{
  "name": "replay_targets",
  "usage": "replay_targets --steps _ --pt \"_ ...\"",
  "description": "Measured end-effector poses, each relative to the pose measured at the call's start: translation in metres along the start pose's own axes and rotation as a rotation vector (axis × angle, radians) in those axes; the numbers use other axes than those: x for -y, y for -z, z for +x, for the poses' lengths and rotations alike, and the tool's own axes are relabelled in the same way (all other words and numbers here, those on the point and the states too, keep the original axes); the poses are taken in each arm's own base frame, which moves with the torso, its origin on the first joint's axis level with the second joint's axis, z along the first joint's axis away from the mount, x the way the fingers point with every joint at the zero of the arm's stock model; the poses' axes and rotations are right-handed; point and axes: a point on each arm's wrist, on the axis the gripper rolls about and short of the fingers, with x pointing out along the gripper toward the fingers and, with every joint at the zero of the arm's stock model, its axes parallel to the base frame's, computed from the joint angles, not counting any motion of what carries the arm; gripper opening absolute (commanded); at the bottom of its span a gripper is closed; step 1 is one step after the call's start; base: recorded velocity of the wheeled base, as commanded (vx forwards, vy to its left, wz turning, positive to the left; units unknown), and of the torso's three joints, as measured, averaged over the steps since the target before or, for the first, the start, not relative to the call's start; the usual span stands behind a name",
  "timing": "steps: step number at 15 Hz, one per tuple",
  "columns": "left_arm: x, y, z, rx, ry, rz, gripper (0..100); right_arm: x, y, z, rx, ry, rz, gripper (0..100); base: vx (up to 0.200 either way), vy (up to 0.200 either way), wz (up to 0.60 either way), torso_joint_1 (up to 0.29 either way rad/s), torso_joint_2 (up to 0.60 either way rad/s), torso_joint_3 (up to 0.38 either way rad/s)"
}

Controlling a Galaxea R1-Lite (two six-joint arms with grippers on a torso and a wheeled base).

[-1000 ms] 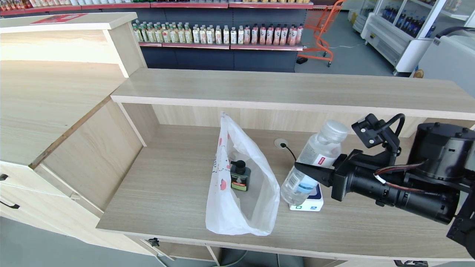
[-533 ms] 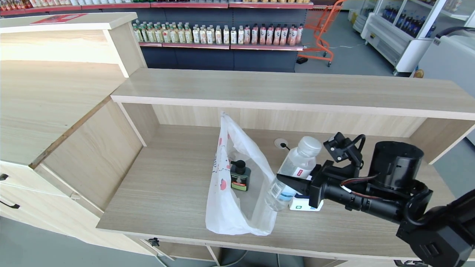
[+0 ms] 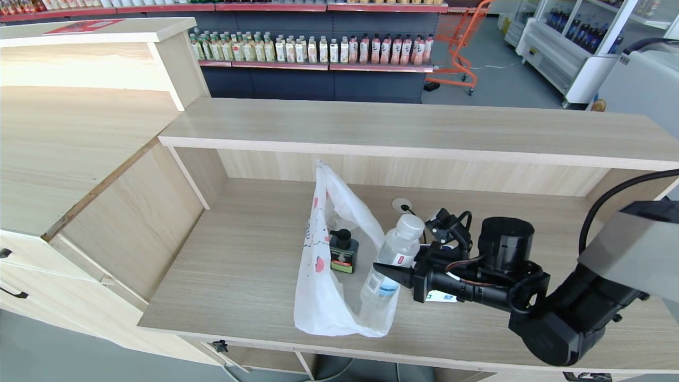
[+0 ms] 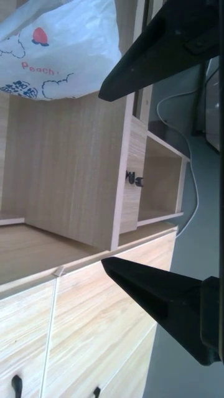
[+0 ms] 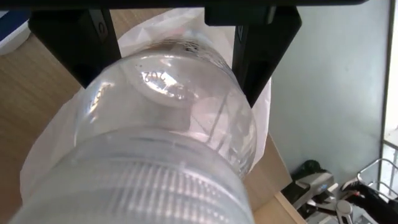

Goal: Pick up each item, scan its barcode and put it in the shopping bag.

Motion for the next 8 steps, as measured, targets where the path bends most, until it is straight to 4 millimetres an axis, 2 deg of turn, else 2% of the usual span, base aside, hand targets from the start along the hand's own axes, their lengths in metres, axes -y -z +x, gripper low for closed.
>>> replay_targets --steps 8 --pt "0.0 0.0 0.0 0.0 0.0 0.0 100 0.019 0.028 0.012 0.007 0.033 -0.058 0 0.0 0.0 0.0 0.0 0.0 0.0"
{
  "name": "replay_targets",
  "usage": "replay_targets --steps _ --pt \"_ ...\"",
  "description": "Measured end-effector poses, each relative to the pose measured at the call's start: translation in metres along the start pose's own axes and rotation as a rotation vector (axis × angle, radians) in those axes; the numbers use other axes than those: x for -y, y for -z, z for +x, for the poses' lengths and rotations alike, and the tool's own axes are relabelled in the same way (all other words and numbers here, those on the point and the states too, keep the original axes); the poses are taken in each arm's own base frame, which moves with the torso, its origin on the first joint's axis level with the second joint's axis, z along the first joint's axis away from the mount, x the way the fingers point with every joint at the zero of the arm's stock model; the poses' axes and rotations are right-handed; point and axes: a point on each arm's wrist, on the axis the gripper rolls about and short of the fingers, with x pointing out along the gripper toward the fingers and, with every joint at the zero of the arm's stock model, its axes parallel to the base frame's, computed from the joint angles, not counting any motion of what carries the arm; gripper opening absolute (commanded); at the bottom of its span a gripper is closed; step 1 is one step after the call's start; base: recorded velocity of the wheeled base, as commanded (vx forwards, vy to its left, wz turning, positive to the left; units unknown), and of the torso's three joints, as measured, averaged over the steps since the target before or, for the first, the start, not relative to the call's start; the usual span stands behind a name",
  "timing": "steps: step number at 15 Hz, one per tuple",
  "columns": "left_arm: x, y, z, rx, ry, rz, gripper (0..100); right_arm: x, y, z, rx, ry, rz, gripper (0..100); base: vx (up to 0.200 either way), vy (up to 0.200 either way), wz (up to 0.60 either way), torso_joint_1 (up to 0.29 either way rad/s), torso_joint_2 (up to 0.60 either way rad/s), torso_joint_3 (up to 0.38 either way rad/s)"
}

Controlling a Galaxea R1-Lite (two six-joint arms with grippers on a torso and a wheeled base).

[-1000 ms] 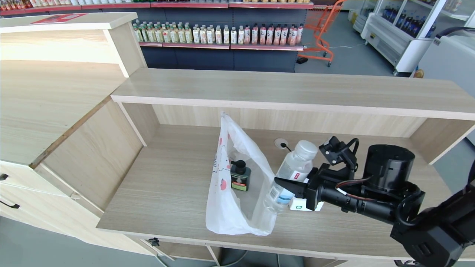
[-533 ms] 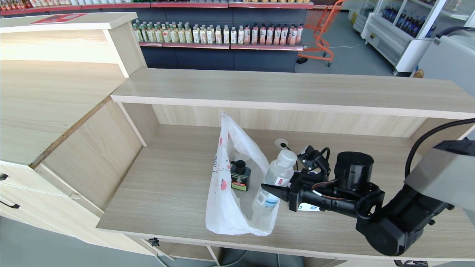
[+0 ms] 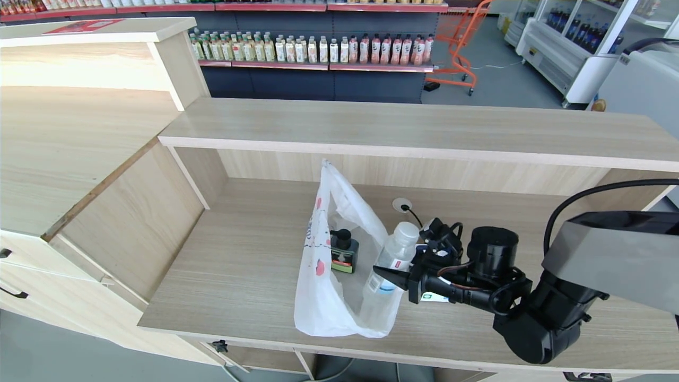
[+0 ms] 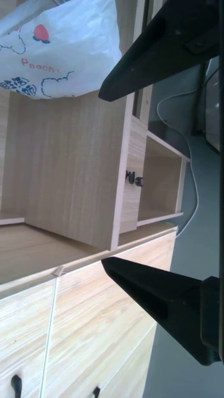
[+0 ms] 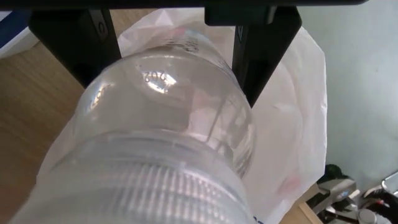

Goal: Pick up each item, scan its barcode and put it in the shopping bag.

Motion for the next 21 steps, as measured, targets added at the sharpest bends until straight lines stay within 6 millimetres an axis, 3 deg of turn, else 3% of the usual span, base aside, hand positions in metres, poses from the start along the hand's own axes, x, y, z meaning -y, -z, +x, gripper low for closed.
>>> replay_targets --steps 5,12,21 --pt "0.0 0.0 0.0 0.0 0.0 0.0 100 0.009 0.005 0.014 0.075 -0.044 -0.056 0 0.0 0.0 0.0 0.0 0.0 0.0" --pt "0.0 0.0 0.0 0.0 -0.001 0.0 100 0.016 0.024 0.017 0.087 -0.13 -0.14 0 0.0 0.0 0.0 0.0 0.0 0.0" --pt "0.0 0.0 0.0 0.0 0.0 0.0 100 0.029 0.034 0.02 0.101 -0.16 -0.228 0 0.0 0.0 0.0 0.0 0.0 0.0"
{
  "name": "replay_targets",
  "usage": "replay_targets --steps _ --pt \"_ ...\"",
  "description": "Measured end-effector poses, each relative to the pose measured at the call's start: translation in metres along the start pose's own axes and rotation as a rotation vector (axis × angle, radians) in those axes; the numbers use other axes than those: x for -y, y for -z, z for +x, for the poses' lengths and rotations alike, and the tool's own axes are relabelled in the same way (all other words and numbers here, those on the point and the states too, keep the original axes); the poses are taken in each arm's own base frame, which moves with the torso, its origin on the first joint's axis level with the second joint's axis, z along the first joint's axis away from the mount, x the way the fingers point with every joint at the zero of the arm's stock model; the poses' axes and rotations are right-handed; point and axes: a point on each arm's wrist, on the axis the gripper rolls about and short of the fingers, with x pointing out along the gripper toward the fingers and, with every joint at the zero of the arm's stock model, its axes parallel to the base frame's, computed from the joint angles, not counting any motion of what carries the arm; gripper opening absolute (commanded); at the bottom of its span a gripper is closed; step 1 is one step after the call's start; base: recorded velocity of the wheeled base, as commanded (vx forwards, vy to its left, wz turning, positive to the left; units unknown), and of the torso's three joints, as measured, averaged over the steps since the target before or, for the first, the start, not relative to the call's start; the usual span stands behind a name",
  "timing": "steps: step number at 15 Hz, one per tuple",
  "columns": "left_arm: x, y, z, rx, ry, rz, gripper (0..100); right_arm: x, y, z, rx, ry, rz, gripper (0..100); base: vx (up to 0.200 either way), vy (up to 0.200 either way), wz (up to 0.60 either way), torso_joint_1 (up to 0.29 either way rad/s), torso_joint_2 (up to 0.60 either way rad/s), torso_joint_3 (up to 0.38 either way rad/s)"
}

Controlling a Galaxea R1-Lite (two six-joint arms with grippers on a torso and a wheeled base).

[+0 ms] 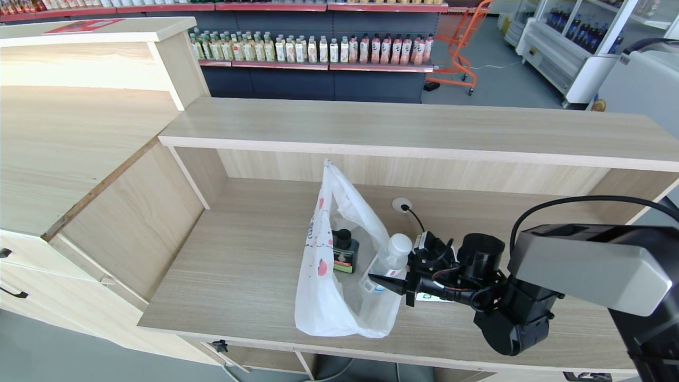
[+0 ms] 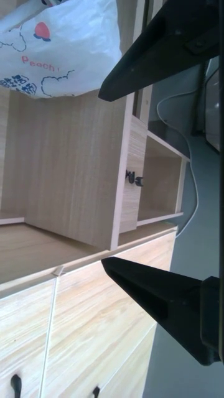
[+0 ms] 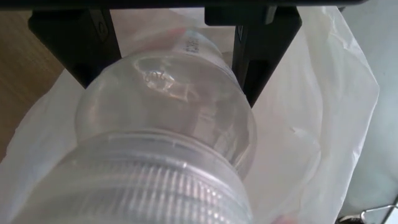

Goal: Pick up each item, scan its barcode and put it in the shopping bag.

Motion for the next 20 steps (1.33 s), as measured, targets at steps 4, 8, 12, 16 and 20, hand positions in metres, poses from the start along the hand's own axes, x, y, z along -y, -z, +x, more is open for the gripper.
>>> replay_targets --steps 4,8,12,16,20 --pt "0.0 0.0 0.0 0.0 0.0 0.0 100 0.006 0.0 0.004 0.027 -0.025 -0.027 0 0.0 0.0 0.0 0.0 0.0 0.0" --pt "0.0 0.0 0.0 0.0 0.0 0.0 100 0.008 0.002 0.007 0.041 -0.055 -0.048 0 0.0 0.0 0.0 0.0 0.0 0.0" --pt "0.0 0.0 0.0 0.0 0.0 0.0 100 0.009 0.005 0.006 0.045 -0.074 -0.067 100 0.0 0.0 0.0 0.0 0.0 0.0" --pt "0.0 0.0 0.0 0.0 0.0 0.0 100 0.008 0.006 0.005 0.039 -0.074 -0.058 100 0.0 0.0 0.0 0.0 0.0 0.0" --pt "0.0 0.0 0.0 0.0 0.0 0.0 100 0.012 -0.001 -0.001 0.041 -0.059 0.01 100 0.0 0.0 0.0 0.0 0.0 0.0"
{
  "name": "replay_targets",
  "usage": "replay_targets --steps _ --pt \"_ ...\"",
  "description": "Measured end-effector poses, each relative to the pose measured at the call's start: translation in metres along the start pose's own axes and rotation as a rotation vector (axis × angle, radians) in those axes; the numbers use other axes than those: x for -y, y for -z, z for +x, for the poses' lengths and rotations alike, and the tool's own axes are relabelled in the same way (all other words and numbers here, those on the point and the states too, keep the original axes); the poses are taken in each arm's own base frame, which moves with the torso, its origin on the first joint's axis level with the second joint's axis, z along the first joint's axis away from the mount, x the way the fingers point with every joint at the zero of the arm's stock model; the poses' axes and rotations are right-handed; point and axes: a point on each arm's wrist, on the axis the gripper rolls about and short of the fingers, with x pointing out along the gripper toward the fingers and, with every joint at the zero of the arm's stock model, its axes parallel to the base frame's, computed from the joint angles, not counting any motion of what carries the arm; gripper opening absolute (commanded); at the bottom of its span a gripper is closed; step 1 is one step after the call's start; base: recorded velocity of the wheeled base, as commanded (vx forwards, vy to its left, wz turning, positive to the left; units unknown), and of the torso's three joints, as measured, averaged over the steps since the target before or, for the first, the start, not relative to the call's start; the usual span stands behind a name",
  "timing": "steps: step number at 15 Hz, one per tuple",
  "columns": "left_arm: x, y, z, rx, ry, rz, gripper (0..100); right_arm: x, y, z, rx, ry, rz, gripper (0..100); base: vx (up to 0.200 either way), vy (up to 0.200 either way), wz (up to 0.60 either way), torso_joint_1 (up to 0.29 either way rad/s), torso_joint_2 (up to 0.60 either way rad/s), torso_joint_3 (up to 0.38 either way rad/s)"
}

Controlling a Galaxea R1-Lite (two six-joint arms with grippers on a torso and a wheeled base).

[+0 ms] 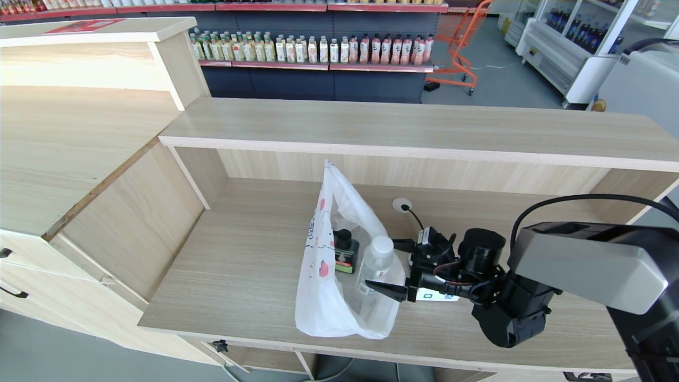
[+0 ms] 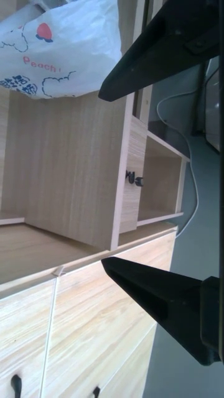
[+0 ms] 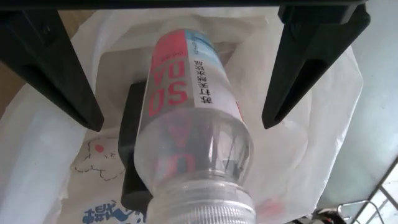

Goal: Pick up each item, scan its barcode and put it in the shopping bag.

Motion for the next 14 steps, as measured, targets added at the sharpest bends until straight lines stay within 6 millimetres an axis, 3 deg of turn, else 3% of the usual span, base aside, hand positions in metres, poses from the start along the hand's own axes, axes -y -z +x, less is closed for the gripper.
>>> replay_targets --steps 6,10,14 --pt "0.0 0.0 0.0 0.0 0.0 0.0 100 0.012 -0.026 -0.022 0.022 0.059 0.107 100 0.0 0.0 0.0 0.0 0.0 0.0" --pt "0.0 0.0 0.0 0.0 0.0 0.0 100 0.003 -0.073 -0.043 0.07 0.091 0.297 100 0.0 0.0 0.0 0.0 0.0 0.0" --pt "0.0 0.0 0.0 0.0 0.0 0.0 100 -0.008 -0.128 -0.076 0.075 0.268 0.382 100 0.0 0.0 0.0 0.0 0.0 0.0"
